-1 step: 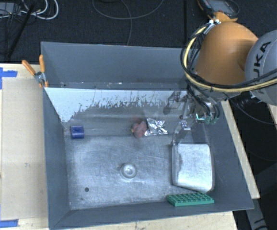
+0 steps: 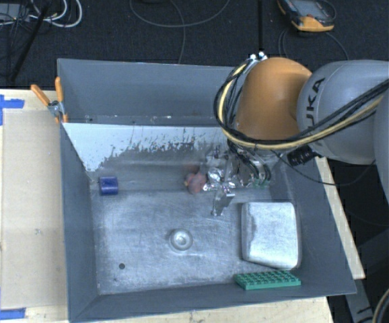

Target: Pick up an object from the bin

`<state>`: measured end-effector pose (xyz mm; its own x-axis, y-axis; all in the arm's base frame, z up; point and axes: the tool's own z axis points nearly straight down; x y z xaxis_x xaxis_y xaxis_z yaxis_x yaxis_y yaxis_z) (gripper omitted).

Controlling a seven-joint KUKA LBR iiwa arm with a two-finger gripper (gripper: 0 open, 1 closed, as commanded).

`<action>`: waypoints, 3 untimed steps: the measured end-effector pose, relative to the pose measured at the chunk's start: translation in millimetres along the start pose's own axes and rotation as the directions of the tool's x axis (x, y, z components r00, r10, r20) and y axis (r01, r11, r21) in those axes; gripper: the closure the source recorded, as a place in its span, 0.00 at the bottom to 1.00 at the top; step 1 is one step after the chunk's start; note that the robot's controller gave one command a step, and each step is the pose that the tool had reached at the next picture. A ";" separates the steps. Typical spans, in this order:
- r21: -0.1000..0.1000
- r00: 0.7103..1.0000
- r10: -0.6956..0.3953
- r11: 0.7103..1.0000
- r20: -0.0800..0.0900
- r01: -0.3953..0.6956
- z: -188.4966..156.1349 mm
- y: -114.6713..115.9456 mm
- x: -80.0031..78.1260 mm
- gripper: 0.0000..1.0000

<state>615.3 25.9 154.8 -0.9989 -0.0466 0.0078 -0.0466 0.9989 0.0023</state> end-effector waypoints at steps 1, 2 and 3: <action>0.003 0.998 -0.056 0.998 0.036 0.056 55.7 19.0 -14.8 0.00; 0.001 1.000 0.004 1.000 0.009 -0.004 35.2 16.4 48.2 0.00; -0.002 0.989 0.145 0.989 0.005 -0.145 82.9 -10.3 18.1 0.00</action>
Offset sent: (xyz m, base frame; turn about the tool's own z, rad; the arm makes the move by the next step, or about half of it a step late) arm 0.0063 0.0222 -0.0798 -0.0609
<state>597.0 15.0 72.1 -0.9951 0.0989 0.0025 0.0989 0.9951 0.0030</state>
